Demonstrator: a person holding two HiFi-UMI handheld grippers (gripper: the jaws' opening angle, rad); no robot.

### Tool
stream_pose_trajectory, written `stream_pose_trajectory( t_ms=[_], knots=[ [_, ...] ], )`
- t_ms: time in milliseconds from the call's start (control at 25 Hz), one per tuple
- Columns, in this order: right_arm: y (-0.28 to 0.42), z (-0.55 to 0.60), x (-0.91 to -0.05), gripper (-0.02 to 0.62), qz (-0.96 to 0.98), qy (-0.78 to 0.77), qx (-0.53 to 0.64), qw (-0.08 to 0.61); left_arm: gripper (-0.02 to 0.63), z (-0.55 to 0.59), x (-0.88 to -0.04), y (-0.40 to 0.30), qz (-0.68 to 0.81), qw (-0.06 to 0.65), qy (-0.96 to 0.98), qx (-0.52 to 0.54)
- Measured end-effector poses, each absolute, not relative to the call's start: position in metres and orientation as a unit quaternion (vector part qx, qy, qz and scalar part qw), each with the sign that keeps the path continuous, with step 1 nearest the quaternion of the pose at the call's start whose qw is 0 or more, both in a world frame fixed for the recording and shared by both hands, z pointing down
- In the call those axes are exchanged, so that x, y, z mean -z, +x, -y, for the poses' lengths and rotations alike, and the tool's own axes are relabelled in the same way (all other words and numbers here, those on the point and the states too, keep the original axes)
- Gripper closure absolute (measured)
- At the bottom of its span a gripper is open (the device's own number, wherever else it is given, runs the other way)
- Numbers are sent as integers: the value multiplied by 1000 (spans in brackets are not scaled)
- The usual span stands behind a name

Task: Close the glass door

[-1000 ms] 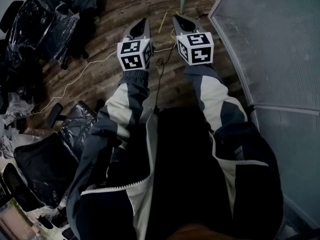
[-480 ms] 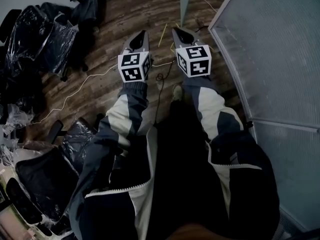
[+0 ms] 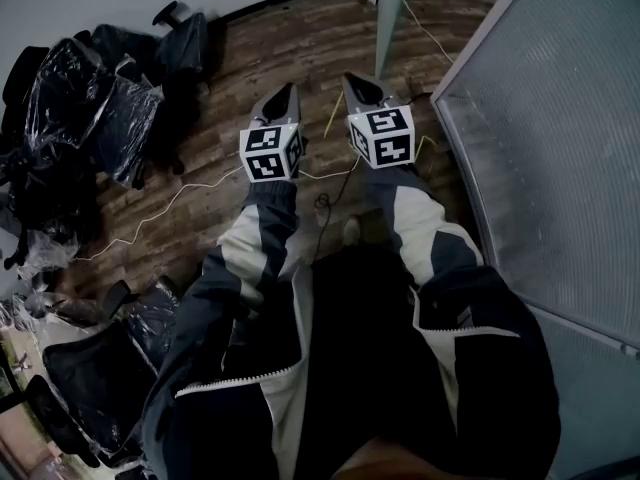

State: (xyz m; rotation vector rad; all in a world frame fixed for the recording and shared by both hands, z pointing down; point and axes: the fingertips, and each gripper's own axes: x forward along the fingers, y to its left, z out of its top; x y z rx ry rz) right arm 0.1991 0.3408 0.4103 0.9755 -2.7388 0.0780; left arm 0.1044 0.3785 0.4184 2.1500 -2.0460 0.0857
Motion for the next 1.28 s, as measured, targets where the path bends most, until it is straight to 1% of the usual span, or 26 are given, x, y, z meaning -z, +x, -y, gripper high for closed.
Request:
stream_pose_trajectory(
  t_ms=[240, 520, 760, 1000, 1120, 1280],
  knots=[
    [192, -263, -407, 591, 940, 318, -24, 122, 601, -307, -410, 97, 697, 89, 711, -26],
    [140, -214, -426, 591, 948, 286, -28, 140, 601, -259, -427, 47, 712, 102, 694, -29],
    [68, -162, -438, 591, 946, 288, -20, 148, 601, -206, -442, -24, 706, 105, 700, -22],
    [-10, -89, -430, 591, 932, 335, -22, 140, 601, -131, -436, -107, 678, 93, 729, -29],
    [-33, -52, -423, 591, 921, 367, -25, 131, 601, -92, -430, -142, 664, 82, 743, -32],
    [-56, -17, -419, 591, 910, 392, -22, 133, 601, -49, -420, -173, 650, 72, 756, -26]
  ],
)
